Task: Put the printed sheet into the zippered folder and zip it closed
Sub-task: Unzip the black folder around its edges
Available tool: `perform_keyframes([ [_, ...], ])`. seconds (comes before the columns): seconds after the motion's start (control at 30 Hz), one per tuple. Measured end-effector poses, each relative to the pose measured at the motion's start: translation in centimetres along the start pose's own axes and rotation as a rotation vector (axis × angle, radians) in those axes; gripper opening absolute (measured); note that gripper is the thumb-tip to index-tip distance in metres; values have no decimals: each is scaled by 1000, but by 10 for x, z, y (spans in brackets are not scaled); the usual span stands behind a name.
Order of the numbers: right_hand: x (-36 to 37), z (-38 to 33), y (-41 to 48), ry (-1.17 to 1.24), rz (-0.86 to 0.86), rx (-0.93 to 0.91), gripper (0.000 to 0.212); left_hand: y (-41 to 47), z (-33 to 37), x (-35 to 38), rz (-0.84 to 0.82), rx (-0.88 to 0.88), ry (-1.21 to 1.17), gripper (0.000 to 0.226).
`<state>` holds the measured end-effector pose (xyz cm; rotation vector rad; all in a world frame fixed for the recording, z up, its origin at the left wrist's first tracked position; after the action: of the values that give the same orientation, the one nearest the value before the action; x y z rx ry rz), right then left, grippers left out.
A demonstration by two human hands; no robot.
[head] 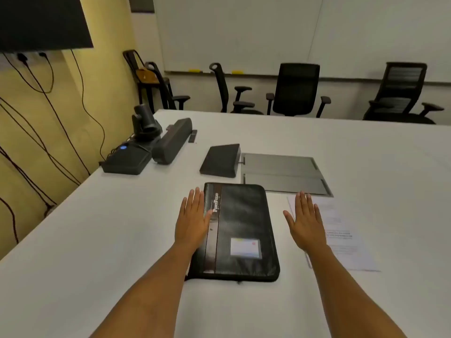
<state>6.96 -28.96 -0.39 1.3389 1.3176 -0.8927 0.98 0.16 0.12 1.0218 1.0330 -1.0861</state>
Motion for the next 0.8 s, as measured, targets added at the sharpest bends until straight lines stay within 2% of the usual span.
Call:
perform_keyframes([
  [0.1,23,2,-20,-12,-78,26,67,-22,-7,25,-21,-7,-25,110],
  [0.17,41,2,-37,-5,-119,41,67,-39,-12,42,-42,-11,-42,116],
  [0.37,74,5,-75,15,-234,54,75,-74,-24,73,-167,-44,-40,117],
  [0.53,91,3,-99,76,-285,79,65,-97,-32,90,-209,-47,6,110],
  [0.8,104,1,-127,130,-327,93,63,-124,-35,103,-224,-61,-27,108],
])
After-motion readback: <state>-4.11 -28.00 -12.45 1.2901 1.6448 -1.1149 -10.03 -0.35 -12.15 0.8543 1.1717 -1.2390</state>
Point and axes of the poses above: each hand's wrist, its own y-axis towards the middle knuckle, its own x-axis out of the palm, z = x × y, the point moved 1 cm from there along y, towards the middle knuckle
